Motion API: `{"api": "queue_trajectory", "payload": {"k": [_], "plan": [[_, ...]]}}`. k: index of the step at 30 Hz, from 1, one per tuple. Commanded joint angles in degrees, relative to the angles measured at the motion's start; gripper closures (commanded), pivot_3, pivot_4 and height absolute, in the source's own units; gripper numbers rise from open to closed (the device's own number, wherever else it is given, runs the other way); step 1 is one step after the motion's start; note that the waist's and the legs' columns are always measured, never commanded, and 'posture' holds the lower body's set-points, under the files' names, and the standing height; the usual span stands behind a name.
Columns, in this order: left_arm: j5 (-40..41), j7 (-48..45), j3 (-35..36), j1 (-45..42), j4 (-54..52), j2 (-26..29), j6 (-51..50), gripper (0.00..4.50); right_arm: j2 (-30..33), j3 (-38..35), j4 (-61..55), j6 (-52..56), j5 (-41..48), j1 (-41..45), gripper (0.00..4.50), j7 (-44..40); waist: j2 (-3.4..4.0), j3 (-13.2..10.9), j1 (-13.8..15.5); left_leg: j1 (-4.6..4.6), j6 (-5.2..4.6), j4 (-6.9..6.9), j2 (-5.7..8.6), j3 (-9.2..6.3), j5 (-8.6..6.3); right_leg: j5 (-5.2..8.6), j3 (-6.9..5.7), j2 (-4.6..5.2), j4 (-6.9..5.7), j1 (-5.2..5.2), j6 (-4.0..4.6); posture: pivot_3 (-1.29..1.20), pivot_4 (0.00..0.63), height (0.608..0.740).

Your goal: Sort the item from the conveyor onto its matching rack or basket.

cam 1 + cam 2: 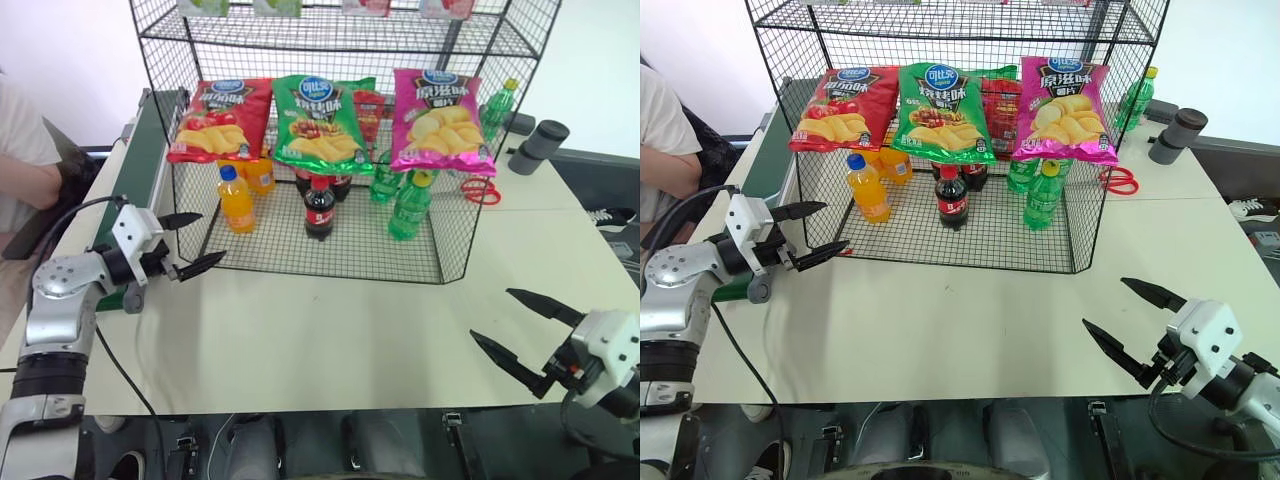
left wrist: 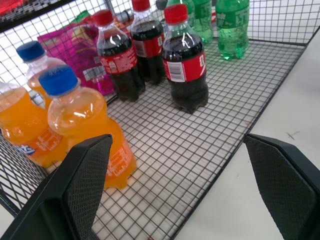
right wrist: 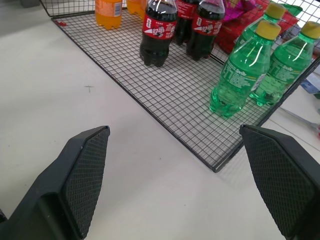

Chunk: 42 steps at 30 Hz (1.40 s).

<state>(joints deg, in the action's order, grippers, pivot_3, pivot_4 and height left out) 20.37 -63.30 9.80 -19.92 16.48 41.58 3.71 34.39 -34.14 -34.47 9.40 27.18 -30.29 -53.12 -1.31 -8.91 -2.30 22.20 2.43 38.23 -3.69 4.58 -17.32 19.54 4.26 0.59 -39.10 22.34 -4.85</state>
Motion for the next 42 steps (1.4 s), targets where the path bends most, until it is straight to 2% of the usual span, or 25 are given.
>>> {"api": "queue_trajectory", "payload": {"k": [1, 9, 17, 27, 42], "plan": [[-0.75, 0.36, 0.11, -0.68, -0.58, -0.13, 1.99, 0.0, 0.52, -0.12, -0.41, -0.97, 0.19, 0.01, 0.15, 0.49, 0.0, 0.0, 0.08, 0.0, 0.0, 0.0, 0.0, 0.0, 0.0, 0.0, 0.0, 0.0, 0.0, 0.0, 0.0, 0.0, 0.15, 0.74], [-0.74, -0.51, -0.08, 0.02, -1.3, -0.31, 0.33, 0.0, 0.59, -0.1, 0.07, -1.4, -0.16, 0.07, 0.15, 1.2, 0.0, 0.0, 0.07, 0.0, 0.0, 0.02, 0.01, 0.01, 0.0, 0.0, 0.0, 0.01, -0.02, -0.01, 0.0, 0.0, 0.15, 0.74], [3.94, -4.48, 1.68, 0.05, -1.37, -1.14, -0.13, 0.0, 1.34, 0.67, 1.06, -1.76, -1.28, 2.06, 0.15, 2.4, 0.0, 0.01, -0.05, -0.02, 0.01, 0.04, 0.01, 0.01, 0.01, 0.0, 0.0, 0.01, -0.05, -0.02, 0.0, 0.0, 0.15, 0.74], [4.68, -4.27, 1.68, 1.45, -3.23, -2.1, -0.13, 0.0, 1.07, 1.23, 0.61, -1.81, -0.64, 0.85, 0.15, 1.85, -0.01, 0.02, 0.24, -0.02, 0.01, 0.09, 0.02, 0.0, 0.01, 0.0, 0.0, 0.01, -0.09, -0.03, -0.01, 0.0, 0.15, 0.74], [7.15, -6.81, 3.21, 3.66, -3.36, -0.87, -1.27, 0.0, 1.27, 1.05, 1.26, -3.47, -1.26, 0.54, 0.15, 1.74, -0.01, 0.03, 0.13, -0.04, 0.01, 0.1, 0.01, 0.0, 0.01, 0.0, 0.0, 0.0, -0.13, -0.03, -0.01, 0.0, 0.15, 0.74]]}}
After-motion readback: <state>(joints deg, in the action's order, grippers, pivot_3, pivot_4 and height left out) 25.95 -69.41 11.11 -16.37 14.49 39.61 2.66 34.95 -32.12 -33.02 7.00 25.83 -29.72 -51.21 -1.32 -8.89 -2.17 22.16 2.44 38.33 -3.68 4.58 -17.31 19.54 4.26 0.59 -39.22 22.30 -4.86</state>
